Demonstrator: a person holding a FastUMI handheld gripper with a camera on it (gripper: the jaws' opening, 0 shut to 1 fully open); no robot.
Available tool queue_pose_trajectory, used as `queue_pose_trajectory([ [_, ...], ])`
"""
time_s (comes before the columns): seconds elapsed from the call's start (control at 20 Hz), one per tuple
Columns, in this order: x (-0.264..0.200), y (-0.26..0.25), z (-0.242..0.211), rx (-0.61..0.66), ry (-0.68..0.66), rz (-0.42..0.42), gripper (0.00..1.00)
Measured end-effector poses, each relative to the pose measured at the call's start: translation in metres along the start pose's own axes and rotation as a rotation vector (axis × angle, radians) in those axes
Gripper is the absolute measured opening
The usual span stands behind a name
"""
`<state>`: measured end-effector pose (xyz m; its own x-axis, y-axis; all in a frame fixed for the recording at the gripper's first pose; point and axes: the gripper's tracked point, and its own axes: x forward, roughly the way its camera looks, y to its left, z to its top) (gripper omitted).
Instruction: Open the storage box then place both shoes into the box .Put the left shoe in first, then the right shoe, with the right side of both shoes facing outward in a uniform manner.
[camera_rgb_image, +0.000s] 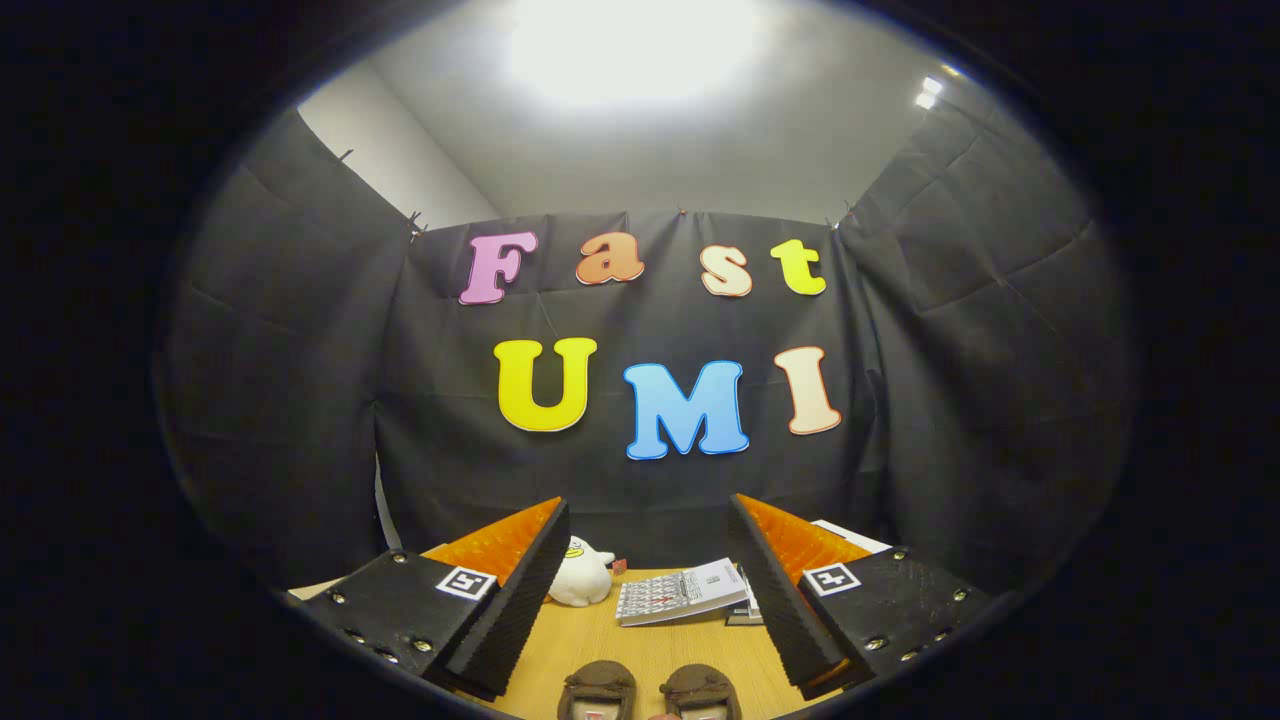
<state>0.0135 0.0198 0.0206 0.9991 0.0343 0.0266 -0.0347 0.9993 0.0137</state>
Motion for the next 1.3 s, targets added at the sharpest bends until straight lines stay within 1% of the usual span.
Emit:
queue_pose_trajectory([
  [0.25, -0.006, 0.008, -0.005, -0.011, 0.006, 0.012, 0.96],
  [0.35, -0.010, 0.015, -0.006, 0.020, 0.004, 0.030, 0.96],
  [0.5, -0.013, 0.018, -0.012, 0.055, 0.010, 0.035, 0.96],
  [0.65, -0.015, 0.025, -0.026, 0.091, 0.040, 0.050, 0.96],
  [0.8, -0.015, 0.040, -0.035, 0.169, 0.084, 0.098, 0.97],
  [0.9, -0.014, 0.045, -0.045, 0.234, 0.114, 0.111, 0.97],
  [1.15, -0.014, 0.068, -0.090, 0.380, 0.238, 0.138, 0.98],
  [1.3, -0.019, 0.088, -0.119, 0.477, 0.331, 0.173, 0.98],
])
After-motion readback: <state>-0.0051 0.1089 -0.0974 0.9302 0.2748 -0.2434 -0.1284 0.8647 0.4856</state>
